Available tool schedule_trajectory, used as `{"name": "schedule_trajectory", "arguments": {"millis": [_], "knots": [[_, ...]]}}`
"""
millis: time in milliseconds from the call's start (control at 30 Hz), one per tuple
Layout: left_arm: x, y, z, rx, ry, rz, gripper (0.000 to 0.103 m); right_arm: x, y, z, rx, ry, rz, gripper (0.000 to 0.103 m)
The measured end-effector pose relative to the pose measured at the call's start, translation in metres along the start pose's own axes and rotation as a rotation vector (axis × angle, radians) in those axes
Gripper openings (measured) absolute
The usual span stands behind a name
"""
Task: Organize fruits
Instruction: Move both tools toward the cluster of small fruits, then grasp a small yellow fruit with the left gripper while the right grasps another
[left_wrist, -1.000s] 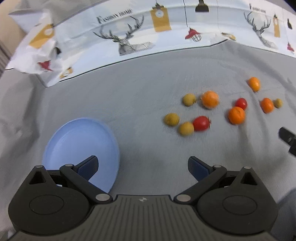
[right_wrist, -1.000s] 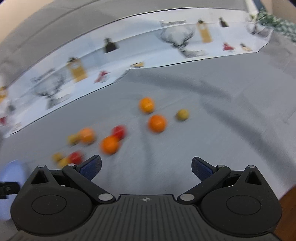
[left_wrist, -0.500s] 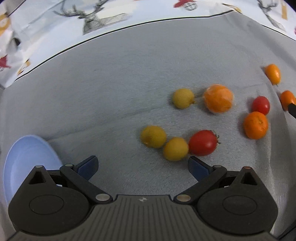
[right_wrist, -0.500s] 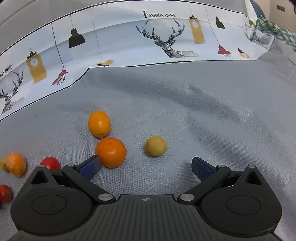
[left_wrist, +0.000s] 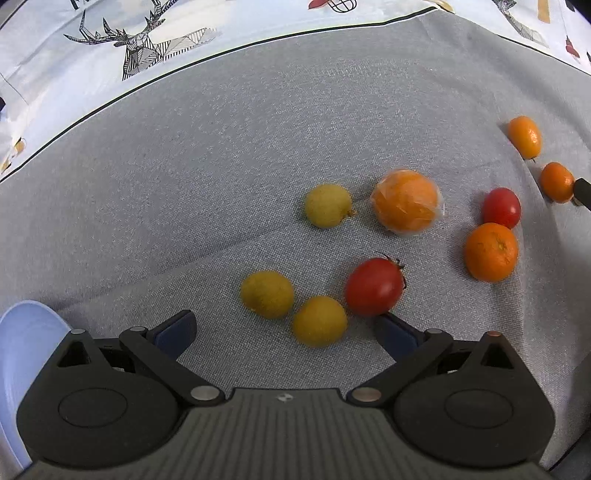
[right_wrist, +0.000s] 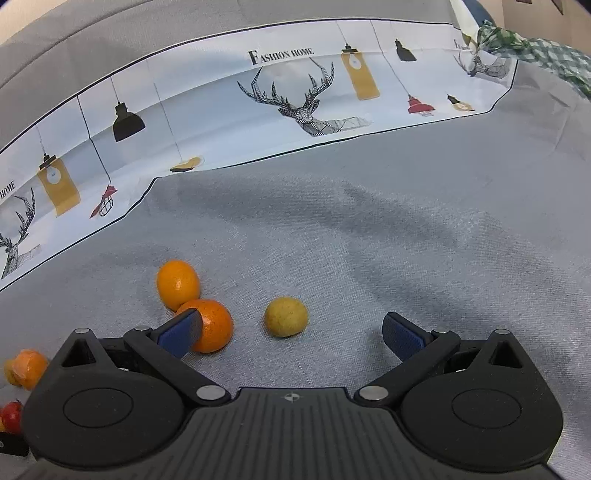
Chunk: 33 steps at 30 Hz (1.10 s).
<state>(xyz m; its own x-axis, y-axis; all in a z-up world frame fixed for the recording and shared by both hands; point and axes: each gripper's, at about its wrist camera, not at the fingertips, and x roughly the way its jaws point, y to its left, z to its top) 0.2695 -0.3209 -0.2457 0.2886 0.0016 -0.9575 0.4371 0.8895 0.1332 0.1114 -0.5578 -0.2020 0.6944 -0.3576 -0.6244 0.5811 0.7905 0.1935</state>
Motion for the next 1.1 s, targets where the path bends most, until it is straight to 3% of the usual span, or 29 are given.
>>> {"name": "schedule_trajectory", "arguments": {"millis": [200, 300, 467, 733, 1100], "knots": [[-0.008, -0.007, -0.01, -0.009, 0.007, -0.002, 0.103, -0.004, -0.008, 0.003, 0.033, -0.034, -0.031, 0.103], [-0.008, -0.005, -0.011, -0.006, 0.005, 0.002, 0.103, 0.011, -0.01, 0.001, 0.029, 0.042, -0.068, 0.103], [-0.007, -0.003, -0.011, -0.007, 0.008, -0.004, 0.103, 0.025, 0.008, -0.003, -0.103, 0.059, -0.113, 0.103], [0.001, 0.008, -0.011, -0.04, 0.028, -0.047, 0.103, 0.029, 0.009, -0.005, -0.095, 0.028, -0.12, 0.103], [0.005, 0.011, -0.005, -0.029, 0.042, -0.045, 0.103, 0.028, 0.009, -0.009, -0.095, 0.005, -0.127, 0.103]]}}
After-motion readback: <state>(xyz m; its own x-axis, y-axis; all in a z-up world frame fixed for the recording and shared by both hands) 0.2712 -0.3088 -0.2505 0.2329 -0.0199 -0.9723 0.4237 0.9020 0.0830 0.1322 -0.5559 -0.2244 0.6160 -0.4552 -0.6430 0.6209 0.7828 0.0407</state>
